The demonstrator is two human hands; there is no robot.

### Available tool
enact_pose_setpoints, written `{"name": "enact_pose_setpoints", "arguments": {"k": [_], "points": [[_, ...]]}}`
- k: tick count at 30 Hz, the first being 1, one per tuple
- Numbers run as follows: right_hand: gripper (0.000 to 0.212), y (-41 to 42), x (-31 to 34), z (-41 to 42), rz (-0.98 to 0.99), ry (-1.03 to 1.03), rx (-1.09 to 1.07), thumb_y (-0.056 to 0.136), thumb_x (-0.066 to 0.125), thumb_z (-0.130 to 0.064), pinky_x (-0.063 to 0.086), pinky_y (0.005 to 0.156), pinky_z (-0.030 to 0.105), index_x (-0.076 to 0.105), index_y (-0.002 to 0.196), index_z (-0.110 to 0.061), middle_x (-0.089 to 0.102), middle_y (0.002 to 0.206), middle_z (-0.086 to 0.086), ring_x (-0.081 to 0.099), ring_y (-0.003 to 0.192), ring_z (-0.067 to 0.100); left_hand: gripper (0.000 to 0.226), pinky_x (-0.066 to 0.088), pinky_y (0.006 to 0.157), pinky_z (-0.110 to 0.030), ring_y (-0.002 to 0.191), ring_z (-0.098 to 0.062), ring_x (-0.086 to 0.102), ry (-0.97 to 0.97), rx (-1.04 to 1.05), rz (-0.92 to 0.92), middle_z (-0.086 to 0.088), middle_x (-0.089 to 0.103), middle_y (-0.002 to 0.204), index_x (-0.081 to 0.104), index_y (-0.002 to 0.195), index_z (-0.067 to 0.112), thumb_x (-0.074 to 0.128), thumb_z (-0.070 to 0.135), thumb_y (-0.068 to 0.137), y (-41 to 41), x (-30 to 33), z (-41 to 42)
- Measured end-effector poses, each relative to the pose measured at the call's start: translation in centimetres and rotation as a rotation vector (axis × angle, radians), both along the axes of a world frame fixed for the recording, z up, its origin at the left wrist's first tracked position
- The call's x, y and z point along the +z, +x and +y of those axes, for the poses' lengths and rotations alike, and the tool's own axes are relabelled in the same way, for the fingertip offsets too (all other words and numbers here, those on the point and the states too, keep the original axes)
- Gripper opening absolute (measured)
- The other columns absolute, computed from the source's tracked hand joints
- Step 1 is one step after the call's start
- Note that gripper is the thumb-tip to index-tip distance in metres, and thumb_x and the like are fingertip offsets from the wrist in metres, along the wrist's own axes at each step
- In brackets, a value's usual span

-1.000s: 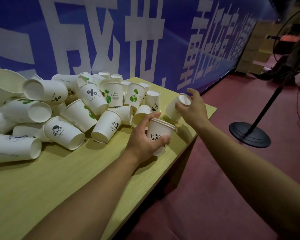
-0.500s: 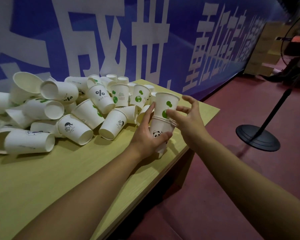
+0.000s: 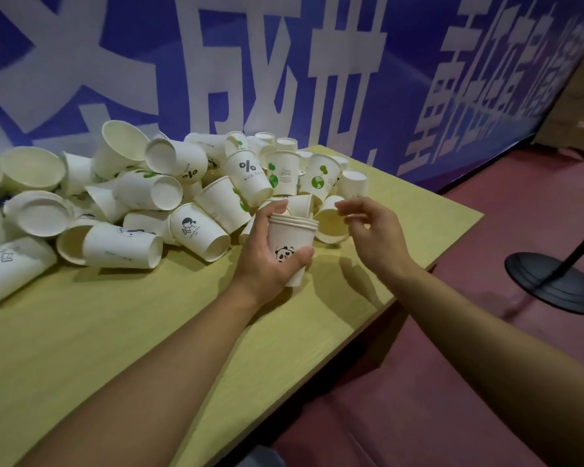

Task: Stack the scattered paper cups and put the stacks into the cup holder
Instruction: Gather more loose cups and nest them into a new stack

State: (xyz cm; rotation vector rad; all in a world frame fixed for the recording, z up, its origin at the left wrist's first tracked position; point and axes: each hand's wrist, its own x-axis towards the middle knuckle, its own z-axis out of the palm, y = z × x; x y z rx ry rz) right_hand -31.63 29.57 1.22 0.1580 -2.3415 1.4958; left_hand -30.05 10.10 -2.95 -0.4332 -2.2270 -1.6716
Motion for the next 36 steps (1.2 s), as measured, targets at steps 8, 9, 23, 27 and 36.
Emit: {"name": "enact_pose_setpoints", "arguments": {"k": [8,9,23,27,36], "points": [[0.058,-5.9,2.7,3.2,-0.066,0.974,0.200,0.088,0.075,-0.020,0.042,0.105,0.039,0.054,0.139,-0.035,0.054,0.141,-0.005,0.044,0.133,0.020,0.071,0.056,0.092,-0.047,0.117,-0.021,0.058,0.022,0.012,0.028,0.004,0.051,0.135,0.043,0.131,0.044,0.075,0.052,0.068,0.3,-0.1,-0.6],[0.060,-6.1,3.1,3.2,-0.087,1.006,0.226,0.085,0.078,-0.028,0.040,0.106,0.040,0.054,0.139,-0.036,0.053,0.140,-0.006,0.041,0.132,0.020,0.071,0.056,0.091,-0.047,0.117,-0.021,0.058,0.017,0.013,0.032,0.004,0.051,0.135,0.043,0.131,0.043,0.075,0.052,0.068,0.4,0.0,-0.6],[0.065,-4.4,2.4,3.4,-0.238,0.674,0.315,0.082,0.077,-0.047,0.056,0.072,0.023,0.041,0.135,-0.040,0.053,0.125,-0.004,0.061,0.100,0.017,0.079,0.060,0.082,-0.040,0.111,-0.018,0.060,-0.016,-0.019,0.037,0.010,0.052,0.133,0.043,0.137,0.039,0.075,0.055,0.067,1.1,-0.1,-0.8],[0.054,-2.7,1.8,3.6,-0.058,0.135,0.206,0.087,0.074,-0.038,0.063,0.067,0.033,0.048,0.134,-0.032,0.057,0.120,0.000,0.066,0.100,0.022,0.082,0.060,0.083,-0.040,0.110,-0.020,0.062,-0.084,-0.067,0.030,0.009,0.054,0.133,0.041,0.139,0.046,0.076,0.055,0.065,1.4,0.1,-0.4],[0.053,1.9,2.2,-2.9,0.034,-0.215,0.242,0.084,0.070,-0.044,0.061,0.079,0.034,0.054,0.132,-0.028,0.062,0.122,0.001,0.065,0.106,0.016,0.113,0.052,0.090,-0.017,0.117,0.008,0.054,-0.155,-0.087,0.049,0.013,0.042,0.148,-0.004,0.146,0.067,0.081,0.049,0.073,1.8,0.3,0.4]]}}
